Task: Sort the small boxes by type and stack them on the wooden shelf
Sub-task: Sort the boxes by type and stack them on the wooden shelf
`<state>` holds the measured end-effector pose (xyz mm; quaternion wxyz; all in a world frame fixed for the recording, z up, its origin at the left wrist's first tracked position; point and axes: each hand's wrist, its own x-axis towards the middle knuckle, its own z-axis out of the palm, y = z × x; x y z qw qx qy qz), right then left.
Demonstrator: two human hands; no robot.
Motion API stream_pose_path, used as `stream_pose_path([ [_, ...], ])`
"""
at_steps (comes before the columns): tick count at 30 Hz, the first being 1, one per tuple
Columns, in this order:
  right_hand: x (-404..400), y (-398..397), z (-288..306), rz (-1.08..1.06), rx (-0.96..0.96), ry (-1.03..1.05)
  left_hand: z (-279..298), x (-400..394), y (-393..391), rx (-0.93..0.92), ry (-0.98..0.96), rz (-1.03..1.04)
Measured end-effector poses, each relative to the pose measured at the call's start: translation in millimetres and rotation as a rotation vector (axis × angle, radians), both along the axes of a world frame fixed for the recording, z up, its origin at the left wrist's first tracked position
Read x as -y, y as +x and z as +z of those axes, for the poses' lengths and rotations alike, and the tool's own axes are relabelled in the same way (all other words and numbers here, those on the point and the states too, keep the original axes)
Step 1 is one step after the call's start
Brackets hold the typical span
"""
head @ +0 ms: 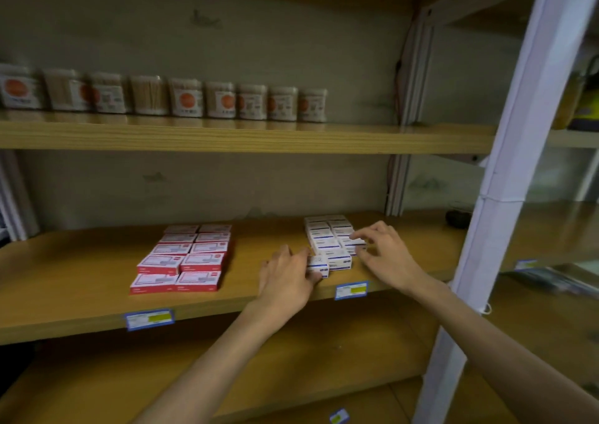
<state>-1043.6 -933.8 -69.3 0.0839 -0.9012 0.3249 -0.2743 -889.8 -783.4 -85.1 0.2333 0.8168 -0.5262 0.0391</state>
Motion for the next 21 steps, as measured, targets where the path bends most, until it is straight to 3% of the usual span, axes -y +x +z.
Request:
stream_pose_path([
  [15, 8, -9, -19, 0.079, -0.004, 0.031, -7, 40, -19, 0.011, -0.172, 0.093],
  [21, -2, 3, -16, 0.112, 0.029, 0.005, -3, 9, 0, 0.025, -0.112, -0.037],
])
